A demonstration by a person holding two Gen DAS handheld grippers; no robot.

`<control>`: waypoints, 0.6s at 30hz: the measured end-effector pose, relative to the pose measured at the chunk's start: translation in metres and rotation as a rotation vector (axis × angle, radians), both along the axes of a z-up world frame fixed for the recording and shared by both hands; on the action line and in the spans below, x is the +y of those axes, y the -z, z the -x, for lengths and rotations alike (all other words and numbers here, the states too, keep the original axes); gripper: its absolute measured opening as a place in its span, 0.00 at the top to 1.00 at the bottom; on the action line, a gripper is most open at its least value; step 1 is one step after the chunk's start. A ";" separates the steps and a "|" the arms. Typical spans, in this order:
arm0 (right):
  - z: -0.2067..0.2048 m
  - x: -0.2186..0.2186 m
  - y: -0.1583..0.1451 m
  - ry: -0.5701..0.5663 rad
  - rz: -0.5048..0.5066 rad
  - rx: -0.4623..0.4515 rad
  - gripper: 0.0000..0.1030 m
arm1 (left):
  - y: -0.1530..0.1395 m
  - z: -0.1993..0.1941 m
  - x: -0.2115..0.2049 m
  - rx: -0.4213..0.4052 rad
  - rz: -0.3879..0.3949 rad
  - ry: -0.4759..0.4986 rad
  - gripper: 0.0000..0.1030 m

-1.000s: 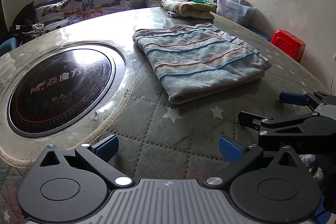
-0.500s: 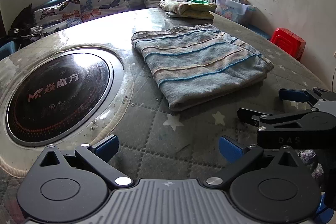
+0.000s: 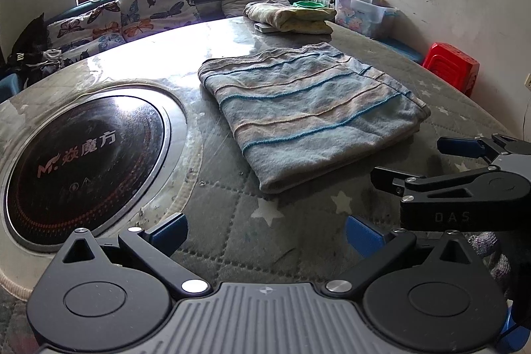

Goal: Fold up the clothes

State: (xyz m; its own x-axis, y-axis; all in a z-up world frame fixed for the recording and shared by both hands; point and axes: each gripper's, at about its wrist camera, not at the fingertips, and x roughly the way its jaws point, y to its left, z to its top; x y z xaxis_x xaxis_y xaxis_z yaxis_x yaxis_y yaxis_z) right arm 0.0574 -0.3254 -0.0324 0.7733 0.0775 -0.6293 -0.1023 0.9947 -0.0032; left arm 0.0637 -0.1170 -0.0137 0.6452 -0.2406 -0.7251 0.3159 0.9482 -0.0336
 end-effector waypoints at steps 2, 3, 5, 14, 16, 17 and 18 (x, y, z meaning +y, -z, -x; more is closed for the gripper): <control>-0.001 -0.001 0.000 0.002 0.000 -0.001 0.00 | 0.000 -0.001 -0.001 0.000 0.000 0.002 0.00; -0.002 -0.001 0.000 0.003 0.000 0.000 0.00 | 0.000 -0.002 -0.001 0.001 -0.001 0.002 0.00; -0.003 -0.001 0.000 0.004 -0.001 0.000 0.00 | 0.001 -0.004 -0.002 0.001 -0.002 0.001 0.00; -0.011 -0.003 -0.001 0.016 -0.008 -0.001 0.00 | 0.003 -0.015 -0.003 0.003 -0.008 -0.004 0.00; -0.013 -0.003 0.000 0.016 -0.008 0.001 0.00 | 0.003 -0.017 -0.003 0.003 -0.009 -0.005 0.00; -0.014 -0.003 0.000 0.016 -0.007 0.002 0.00 | 0.003 -0.018 -0.003 0.004 -0.010 -0.006 0.00; -0.015 -0.003 0.001 0.016 -0.007 0.002 0.00 | 0.004 -0.019 -0.003 0.004 -0.011 -0.006 0.00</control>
State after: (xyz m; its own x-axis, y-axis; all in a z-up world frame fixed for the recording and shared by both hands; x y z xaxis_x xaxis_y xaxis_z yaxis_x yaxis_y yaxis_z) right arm 0.0721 -0.3281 -0.0330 0.7729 0.0699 -0.6306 -0.0866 0.9962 0.0043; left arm 0.0829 -0.1203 -0.0173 0.6440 -0.2288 -0.7300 0.3100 0.9504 -0.0245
